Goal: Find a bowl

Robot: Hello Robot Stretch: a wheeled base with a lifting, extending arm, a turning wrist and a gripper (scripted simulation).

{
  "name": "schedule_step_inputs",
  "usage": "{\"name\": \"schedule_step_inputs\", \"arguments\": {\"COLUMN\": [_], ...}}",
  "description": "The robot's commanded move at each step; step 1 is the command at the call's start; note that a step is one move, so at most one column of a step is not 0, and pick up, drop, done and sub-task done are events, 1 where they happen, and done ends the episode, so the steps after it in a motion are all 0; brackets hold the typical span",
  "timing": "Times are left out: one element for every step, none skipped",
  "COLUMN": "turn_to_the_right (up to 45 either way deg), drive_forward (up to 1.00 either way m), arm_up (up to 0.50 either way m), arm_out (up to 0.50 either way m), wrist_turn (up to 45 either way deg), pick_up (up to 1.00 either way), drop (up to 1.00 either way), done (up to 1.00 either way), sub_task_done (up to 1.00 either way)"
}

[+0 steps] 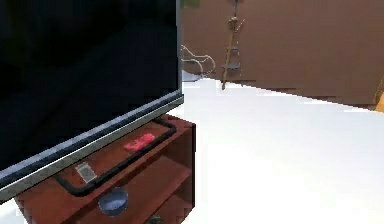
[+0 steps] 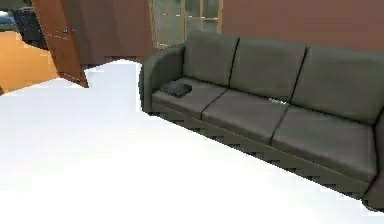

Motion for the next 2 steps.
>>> {"name": "schedule_step_inputs", "arguments": {"turn_to_the_right": [-27.0, 0.0], "drive_forward": [0.0, 0.0], "arm_up": [0.0, 0.0], "arm_out": [0.0, 0.0], "wrist_turn": [0.0, 0.0], "pick_up": [0.0, 0.0], "drop": [0.0, 0.0], "done": [0.0, 1.0], "sub_task_done": [0.0, 0.0]}}
